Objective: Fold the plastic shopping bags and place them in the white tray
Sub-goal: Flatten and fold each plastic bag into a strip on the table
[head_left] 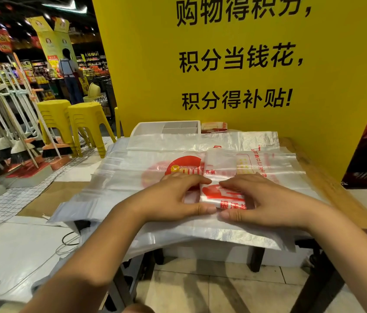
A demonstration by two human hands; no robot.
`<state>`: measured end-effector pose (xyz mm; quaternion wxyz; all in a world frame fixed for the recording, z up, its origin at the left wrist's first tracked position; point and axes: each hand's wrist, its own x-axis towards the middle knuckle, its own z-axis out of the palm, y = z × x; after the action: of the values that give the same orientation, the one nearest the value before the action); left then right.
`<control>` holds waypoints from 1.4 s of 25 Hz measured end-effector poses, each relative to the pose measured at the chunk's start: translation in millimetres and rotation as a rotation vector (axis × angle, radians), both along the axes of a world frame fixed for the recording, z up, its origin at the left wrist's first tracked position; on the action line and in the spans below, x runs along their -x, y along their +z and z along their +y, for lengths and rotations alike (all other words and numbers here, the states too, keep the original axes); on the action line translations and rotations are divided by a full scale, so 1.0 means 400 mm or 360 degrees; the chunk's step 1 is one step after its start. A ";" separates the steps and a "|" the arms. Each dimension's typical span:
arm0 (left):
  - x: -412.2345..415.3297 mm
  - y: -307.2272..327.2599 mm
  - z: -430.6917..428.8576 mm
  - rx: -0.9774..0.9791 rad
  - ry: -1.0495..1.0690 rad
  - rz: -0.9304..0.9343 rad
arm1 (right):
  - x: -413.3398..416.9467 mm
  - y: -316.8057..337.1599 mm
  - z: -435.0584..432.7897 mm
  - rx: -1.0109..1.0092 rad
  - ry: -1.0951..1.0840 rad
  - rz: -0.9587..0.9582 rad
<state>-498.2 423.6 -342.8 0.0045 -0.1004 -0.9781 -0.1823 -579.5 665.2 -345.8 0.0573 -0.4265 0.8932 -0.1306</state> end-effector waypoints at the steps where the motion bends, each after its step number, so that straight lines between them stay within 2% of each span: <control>1: -0.013 0.000 0.001 -0.0044 0.0003 0.0029 | -0.009 -0.003 0.002 0.0045 0.0000 0.0019; 5: -0.077 -0.019 0.000 -0.0164 -0.0057 0.0168 | -0.066 -0.008 0.012 0.0267 -0.0009 0.0039; 9: -0.116 -0.075 0.021 -0.0459 0.0047 0.0640 | -0.114 -0.021 0.023 0.0463 -0.0008 -0.0006; 12: -0.139 -0.110 0.036 -0.0421 0.0107 0.0815 | -0.122 -0.057 0.022 0.0444 0.0004 0.0269; 14: -0.149 -0.125 0.042 -0.0362 0.0122 0.0830 | -0.124 -0.076 0.024 0.0471 -0.0019 0.0388; 18: -0.144 -0.133 0.046 -0.0373 0.0163 0.0755 | -0.127 -0.081 0.021 0.0556 -0.0058 0.0364; 23: -0.116 -0.123 0.048 -0.0373 0.0308 0.0723 | -0.128 -0.051 -0.003 0.0627 -0.0195 0.0113; 30: -0.052 -0.083 0.093 -0.0469 0.0616 0.0604 | -0.100 -0.044 -0.068 0.0737 -0.0604 -0.0034; 32: -0.045 -0.077 0.105 -0.0365 0.0661 0.0572 | -0.107 -0.046 -0.080 0.0657 -0.0609 0.0028; 35: -0.041 -0.081 0.105 -0.0080 0.0690 0.0587 | -0.111 -0.051 -0.093 0.0499 -0.0651 0.0294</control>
<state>-482.0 465.6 -375.3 0.2236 0.0798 -0.9546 -0.1799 -535.0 627.9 -366.0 -0.1186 -0.2512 0.9310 -0.2368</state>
